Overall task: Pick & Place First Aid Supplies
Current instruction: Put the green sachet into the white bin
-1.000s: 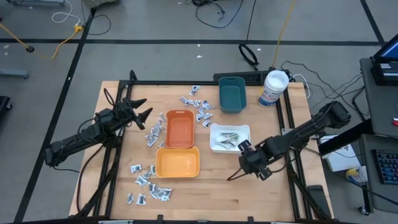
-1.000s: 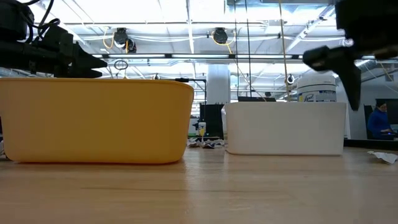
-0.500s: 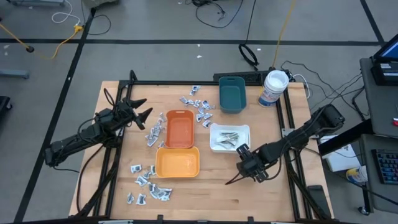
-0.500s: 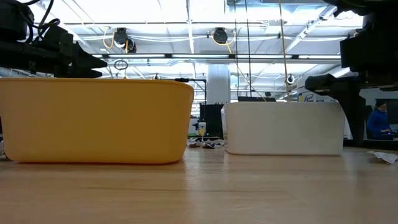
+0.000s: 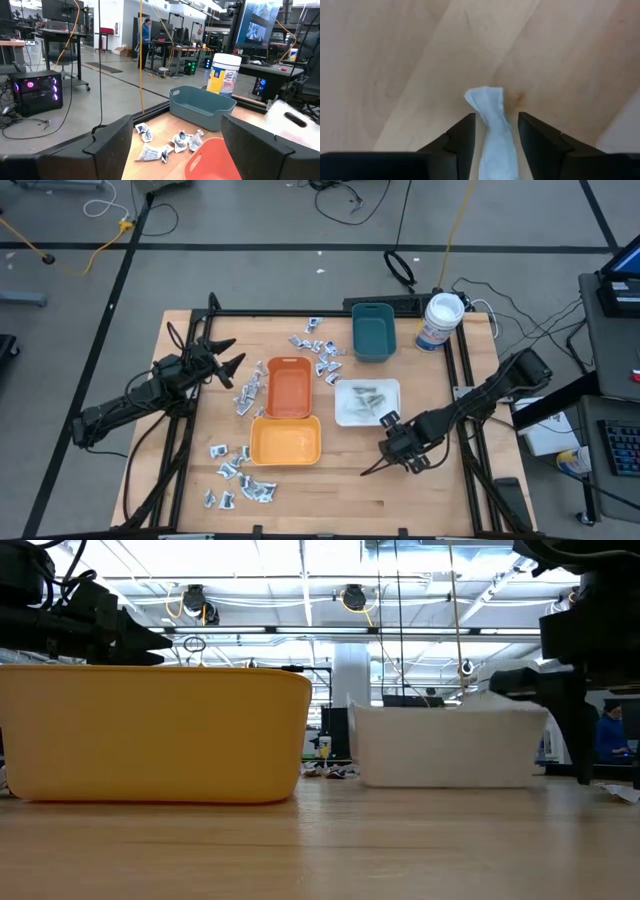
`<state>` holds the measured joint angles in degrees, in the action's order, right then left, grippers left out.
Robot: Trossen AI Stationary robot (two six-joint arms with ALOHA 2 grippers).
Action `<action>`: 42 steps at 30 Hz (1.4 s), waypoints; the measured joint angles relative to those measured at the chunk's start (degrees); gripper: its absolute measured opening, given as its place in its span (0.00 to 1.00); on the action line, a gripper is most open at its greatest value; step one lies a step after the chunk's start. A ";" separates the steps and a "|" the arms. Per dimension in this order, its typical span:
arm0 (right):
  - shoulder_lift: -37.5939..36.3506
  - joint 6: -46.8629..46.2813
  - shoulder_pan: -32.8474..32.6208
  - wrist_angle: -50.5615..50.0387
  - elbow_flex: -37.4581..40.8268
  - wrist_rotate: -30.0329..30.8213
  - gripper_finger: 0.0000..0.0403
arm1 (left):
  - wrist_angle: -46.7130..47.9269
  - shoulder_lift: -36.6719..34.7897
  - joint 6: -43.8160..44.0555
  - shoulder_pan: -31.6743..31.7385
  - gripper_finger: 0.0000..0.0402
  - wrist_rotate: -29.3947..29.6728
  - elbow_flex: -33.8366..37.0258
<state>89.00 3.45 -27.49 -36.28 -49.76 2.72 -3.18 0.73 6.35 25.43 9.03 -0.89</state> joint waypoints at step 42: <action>-8.58 -55.43 -8.86 -2.44 8.77 10.67 0.39 | 0.02 0.01 0.07 0.00 0.77 0.00 0.00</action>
<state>80.42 -51.97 -36.34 -38.72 -40.98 13.39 -3.16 0.74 6.42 25.43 9.04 -0.89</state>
